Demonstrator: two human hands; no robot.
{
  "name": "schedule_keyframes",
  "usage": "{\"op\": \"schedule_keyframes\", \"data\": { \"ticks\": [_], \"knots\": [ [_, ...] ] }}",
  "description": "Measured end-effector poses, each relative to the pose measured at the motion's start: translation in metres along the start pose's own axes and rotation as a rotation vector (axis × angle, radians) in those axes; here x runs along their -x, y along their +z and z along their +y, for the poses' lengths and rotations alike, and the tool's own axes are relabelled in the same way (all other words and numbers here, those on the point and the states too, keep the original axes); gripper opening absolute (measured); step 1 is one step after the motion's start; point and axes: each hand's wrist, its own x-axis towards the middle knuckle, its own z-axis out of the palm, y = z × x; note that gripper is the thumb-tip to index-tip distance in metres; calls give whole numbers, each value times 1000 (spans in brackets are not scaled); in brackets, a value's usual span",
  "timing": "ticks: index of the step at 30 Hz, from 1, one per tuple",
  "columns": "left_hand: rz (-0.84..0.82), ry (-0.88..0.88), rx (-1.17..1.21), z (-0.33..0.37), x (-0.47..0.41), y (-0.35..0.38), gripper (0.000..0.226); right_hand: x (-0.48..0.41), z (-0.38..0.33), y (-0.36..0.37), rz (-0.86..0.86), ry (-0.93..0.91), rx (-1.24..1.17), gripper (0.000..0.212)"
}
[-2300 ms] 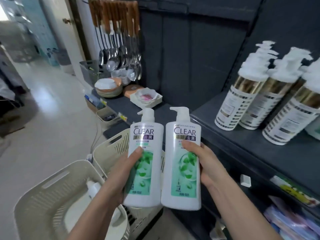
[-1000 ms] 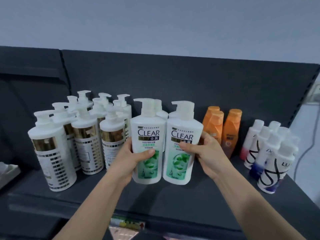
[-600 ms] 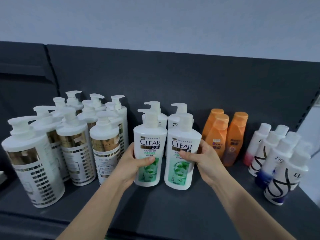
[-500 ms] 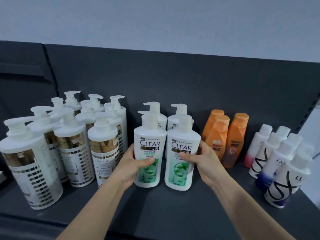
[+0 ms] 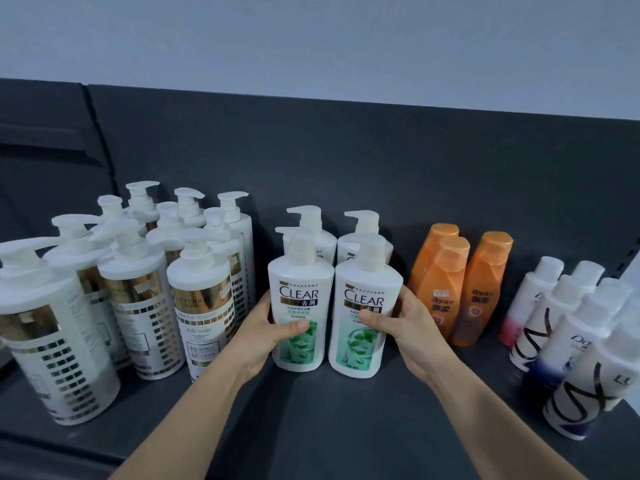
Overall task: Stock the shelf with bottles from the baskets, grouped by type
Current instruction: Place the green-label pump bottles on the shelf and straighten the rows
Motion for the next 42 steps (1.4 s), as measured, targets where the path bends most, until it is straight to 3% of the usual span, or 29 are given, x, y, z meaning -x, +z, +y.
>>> {"op": "schedule_keyframes", "data": {
  "ticks": [8,11,21,25,28,32,36,42],
  "knots": [
    [191,175,-301,6,7,7,55,7,8,0,82,-59,342,72],
    [208,179,-308,6,3,7,55,4,12,2,119,-83,449,66],
    [199,128,-380,13,-7,12,59,-9,20,2,170,-115,458,55],
    [211,107,-473,16,-1,17,60,-4,27,7,231,-155,477,73],
    [222,100,-656,16,9,21,60,7,29,11,337,-248,572,97],
    [208,42,-933,14,42,27,61,30,25,15,525,-594,707,76],
    [231,20,-1179,15,91,32,61,52,22,31,370,-704,722,60],
    [509,-75,-1426,9,179,9,58,99,27,79,-93,-656,812,59]
  ]
}}
